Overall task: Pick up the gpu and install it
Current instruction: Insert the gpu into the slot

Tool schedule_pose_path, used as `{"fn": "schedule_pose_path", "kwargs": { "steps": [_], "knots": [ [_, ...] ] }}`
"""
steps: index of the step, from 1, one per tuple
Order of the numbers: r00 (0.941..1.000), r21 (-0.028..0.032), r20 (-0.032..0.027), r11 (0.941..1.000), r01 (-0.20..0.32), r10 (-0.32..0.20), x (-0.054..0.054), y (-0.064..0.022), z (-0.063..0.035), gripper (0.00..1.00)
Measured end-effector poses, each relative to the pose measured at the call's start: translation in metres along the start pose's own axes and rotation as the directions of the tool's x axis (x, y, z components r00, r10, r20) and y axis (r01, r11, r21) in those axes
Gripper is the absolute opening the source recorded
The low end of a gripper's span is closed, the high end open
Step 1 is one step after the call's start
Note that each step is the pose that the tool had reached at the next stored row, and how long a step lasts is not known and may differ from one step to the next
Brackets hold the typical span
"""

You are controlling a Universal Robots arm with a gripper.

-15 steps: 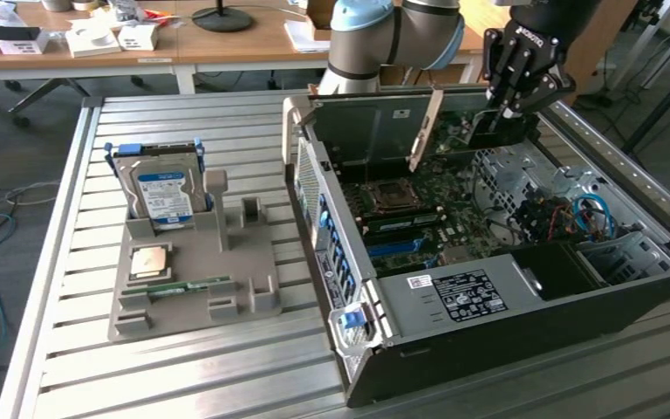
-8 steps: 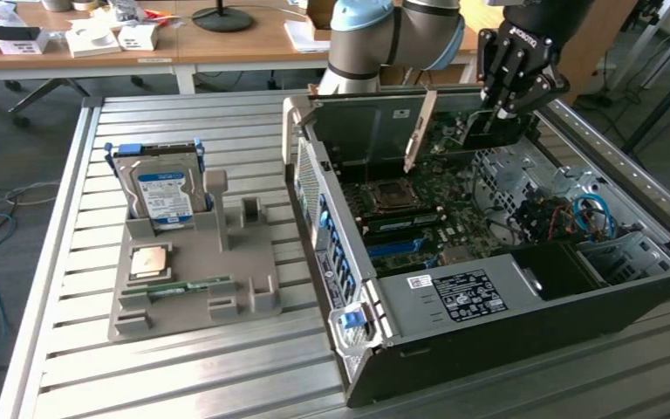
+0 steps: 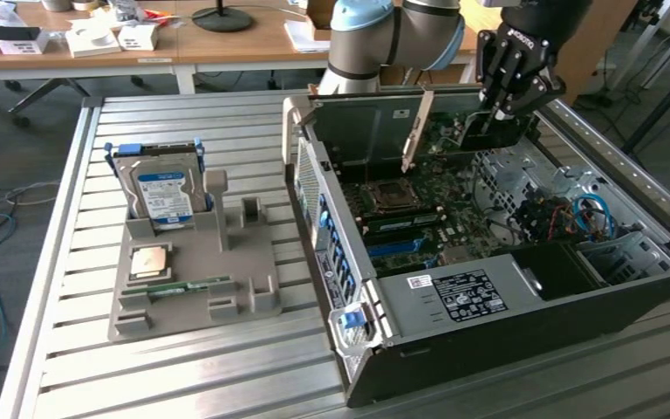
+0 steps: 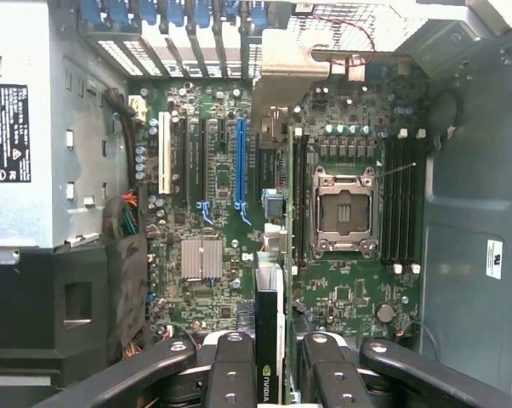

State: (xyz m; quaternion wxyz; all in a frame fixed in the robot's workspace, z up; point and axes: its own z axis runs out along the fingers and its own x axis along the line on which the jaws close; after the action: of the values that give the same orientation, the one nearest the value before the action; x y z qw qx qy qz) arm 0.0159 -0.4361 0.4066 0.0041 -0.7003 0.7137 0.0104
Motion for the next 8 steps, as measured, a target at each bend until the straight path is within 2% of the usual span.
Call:
{"fn": "schedule_pose_path", "kwargs": {
  "steps": [8],
  "knots": [
    [0.9999,0.0004,0.0003,0.9999,-0.013,0.013,0.0000,0.0006,0.0005,0.26]
  ]
}}
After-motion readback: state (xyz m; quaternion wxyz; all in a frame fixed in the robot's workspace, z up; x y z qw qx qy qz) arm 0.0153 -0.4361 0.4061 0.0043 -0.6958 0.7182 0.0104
